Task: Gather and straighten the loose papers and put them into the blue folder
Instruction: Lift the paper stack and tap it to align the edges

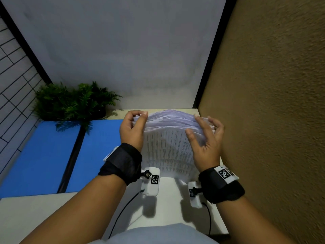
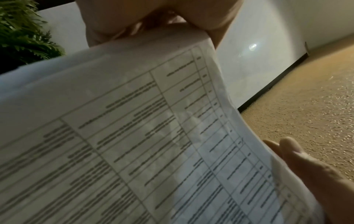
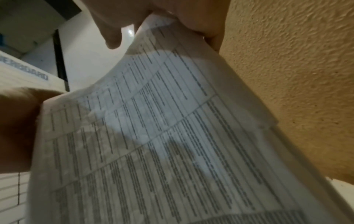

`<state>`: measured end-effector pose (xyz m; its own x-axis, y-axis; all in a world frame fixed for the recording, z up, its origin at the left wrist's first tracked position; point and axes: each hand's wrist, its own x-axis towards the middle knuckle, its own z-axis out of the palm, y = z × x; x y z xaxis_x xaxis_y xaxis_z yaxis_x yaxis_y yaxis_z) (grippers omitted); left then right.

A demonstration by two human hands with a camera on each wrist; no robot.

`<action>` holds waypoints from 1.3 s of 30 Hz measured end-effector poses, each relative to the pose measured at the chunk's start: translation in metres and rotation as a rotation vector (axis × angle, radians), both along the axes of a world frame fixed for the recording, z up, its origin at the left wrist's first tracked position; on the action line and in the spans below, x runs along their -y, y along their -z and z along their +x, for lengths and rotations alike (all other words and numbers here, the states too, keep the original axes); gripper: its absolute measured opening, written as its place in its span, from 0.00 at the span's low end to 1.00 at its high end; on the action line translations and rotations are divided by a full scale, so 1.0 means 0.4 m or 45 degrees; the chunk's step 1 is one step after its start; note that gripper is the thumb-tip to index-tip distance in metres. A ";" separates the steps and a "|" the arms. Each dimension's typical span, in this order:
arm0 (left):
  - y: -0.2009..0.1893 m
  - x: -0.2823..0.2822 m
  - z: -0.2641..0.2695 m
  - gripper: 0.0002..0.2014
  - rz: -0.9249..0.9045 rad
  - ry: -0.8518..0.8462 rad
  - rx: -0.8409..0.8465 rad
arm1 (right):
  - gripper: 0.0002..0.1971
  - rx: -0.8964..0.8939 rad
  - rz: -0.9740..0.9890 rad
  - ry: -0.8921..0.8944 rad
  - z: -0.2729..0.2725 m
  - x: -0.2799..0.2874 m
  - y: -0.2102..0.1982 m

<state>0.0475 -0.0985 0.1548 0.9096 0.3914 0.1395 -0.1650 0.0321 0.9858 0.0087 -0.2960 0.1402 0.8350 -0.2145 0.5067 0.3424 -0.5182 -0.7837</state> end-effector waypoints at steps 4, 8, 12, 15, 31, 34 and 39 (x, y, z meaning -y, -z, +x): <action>0.016 -0.011 0.003 0.01 -0.073 -0.038 -0.010 | 0.21 0.032 0.029 0.020 0.001 -0.007 0.008; 0.016 -0.001 -0.015 0.18 0.040 0.006 0.023 | 0.29 0.039 -0.014 0.056 0.002 -0.014 0.006; 0.012 0.010 -0.024 0.14 0.081 -0.010 0.034 | 0.26 -0.006 0.097 0.140 0.006 -0.017 -0.001; 0.008 0.007 -0.023 0.14 0.064 0.028 0.026 | 0.26 0.005 0.013 0.128 0.006 -0.021 -0.005; 0.003 0.000 -0.022 0.14 0.111 0.102 0.057 | 0.04 -0.099 0.489 0.357 0.062 -0.011 -0.032; 0.006 0.000 -0.027 0.19 0.206 0.168 0.128 | 0.09 -0.020 0.373 0.242 0.043 -0.022 -0.035; 0.021 -0.005 -0.031 0.34 0.210 0.326 0.141 | 0.13 -0.062 0.241 0.201 0.044 -0.007 -0.027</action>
